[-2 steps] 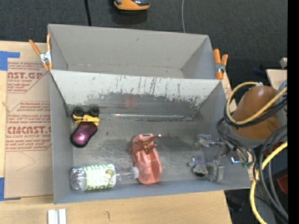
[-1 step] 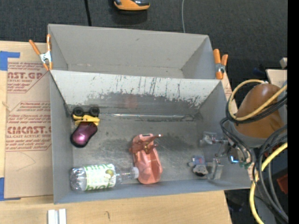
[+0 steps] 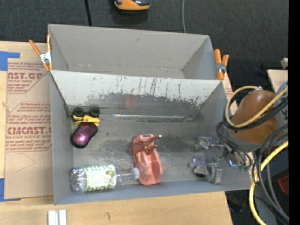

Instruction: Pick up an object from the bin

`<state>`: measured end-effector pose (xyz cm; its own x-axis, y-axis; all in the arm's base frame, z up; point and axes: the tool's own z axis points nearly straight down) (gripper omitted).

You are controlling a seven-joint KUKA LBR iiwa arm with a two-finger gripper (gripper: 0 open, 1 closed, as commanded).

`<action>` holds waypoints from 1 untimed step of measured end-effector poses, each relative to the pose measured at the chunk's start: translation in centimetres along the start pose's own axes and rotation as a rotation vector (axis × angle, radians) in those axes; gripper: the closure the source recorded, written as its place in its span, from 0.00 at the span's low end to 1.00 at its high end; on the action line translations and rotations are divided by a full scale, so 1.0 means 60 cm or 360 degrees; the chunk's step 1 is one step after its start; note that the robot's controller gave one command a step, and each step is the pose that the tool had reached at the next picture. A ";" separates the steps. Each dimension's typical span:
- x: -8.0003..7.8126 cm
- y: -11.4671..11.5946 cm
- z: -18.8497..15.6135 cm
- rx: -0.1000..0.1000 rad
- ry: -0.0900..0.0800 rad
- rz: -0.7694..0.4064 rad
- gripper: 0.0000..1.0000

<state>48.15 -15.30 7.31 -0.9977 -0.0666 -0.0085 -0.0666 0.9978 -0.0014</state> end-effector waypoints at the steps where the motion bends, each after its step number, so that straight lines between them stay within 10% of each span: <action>1: -0.003 0.007 0.006 -0.0001 0.0014 0.0517 1.00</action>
Offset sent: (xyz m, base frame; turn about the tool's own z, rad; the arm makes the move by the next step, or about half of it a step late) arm 0.0000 0.0000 0.0000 0.0000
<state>48.28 -14.88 6.95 -0.9668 0.2554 -0.0001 0.2554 0.9668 0.0004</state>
